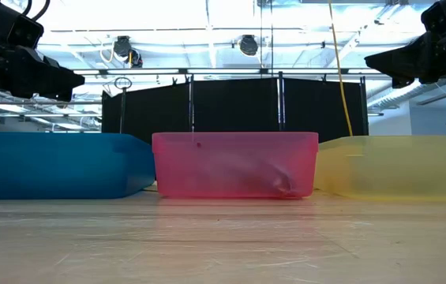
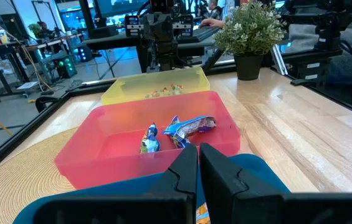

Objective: Pick and place Granola Bars by type
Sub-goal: Return to Home Position

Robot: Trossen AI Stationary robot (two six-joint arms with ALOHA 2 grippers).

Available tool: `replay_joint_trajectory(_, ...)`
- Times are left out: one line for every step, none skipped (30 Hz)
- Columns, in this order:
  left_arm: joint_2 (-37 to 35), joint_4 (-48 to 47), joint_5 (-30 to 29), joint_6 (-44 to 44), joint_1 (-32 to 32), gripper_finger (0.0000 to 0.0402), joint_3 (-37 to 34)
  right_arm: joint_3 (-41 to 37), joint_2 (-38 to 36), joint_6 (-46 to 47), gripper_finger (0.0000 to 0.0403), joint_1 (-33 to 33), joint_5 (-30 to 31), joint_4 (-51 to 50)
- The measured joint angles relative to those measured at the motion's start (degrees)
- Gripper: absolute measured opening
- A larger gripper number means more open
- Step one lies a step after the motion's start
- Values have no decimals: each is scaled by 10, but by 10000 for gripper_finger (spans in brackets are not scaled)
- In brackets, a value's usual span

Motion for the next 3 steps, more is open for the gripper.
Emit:
replay_joint_trajectory(0,0,0,0,0,26,0,0,0,0,0,0,0,0)
replay_joint_trajectory(0,0,0,0,0,26,0,0,0,0,0,0,0,0)
replay_joint_trajectory(0,0,0,0,0,26,0,0,0,0,0,0,0,0)
